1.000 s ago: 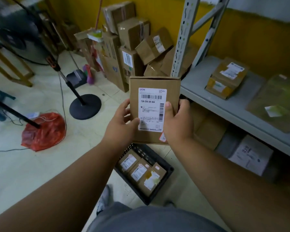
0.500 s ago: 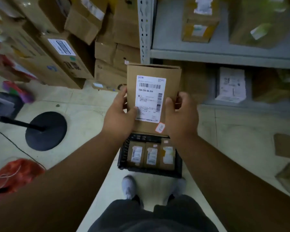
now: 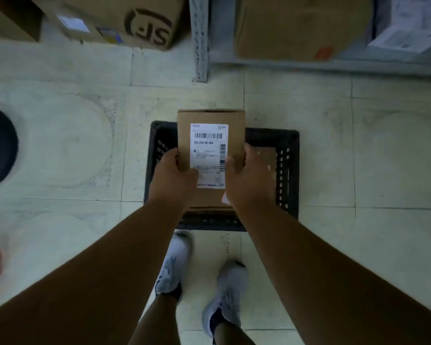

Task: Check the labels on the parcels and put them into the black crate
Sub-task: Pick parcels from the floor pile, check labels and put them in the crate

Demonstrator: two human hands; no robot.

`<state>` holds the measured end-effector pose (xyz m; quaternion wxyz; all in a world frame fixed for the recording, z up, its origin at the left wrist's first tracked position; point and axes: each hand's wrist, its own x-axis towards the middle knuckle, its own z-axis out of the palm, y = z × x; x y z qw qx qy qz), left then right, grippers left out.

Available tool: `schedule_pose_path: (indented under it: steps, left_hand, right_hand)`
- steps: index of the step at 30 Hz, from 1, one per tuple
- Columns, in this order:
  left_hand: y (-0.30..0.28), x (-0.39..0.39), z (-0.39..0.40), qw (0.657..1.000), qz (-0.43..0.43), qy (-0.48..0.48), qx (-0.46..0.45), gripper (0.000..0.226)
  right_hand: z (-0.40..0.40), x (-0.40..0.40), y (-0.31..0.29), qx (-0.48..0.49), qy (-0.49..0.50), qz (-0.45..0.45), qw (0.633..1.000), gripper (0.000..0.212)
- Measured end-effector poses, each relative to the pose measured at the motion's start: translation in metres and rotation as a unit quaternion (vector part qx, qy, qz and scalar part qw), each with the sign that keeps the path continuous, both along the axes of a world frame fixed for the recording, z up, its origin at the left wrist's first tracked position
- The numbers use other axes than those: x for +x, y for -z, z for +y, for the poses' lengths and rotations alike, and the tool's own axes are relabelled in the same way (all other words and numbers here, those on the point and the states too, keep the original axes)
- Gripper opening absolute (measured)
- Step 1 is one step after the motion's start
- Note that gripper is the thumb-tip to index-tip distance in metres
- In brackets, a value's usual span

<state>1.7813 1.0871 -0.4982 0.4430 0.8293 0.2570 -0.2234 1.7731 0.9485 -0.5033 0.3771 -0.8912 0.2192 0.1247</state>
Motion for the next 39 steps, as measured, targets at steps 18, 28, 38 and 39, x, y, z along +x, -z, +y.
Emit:
schedule_pose_path:
  steps: [18, 28, 38, 39]
  left_hand:
    - [0.264, -0.019, -0.019, 0.961, 0.1, 0.253, 0.052, 0.038]
    - [0.252, -0.005, -0.029, 0.916, 0.158, 0.356, 0.099, 0.038]
    - [0.042, 0.01, -0.033, 0.974, -0.116, 0.195, 0.023, 0.034]
    - [0.008, 0.006, -0.033, 0.97, -0.14, 0.197, 0.023, 0.033]
  right_hand:
    - [-0.011, -0.04, 0.252, -0.214, -0.211, 0.152, 0.942, 0.033]
    - [-0.012, -0.019, 0.245, -0.141, -0.249, 0.239, 0.928, 0.043]
    - [-0.009, -0.003, 0.043, -0.084, -0.117, -0.079, 0.986, 0.033]
    - [-0.007, -0.004, 0.01, -0.07, -0.095, -0.105, 0.987, 0.032]
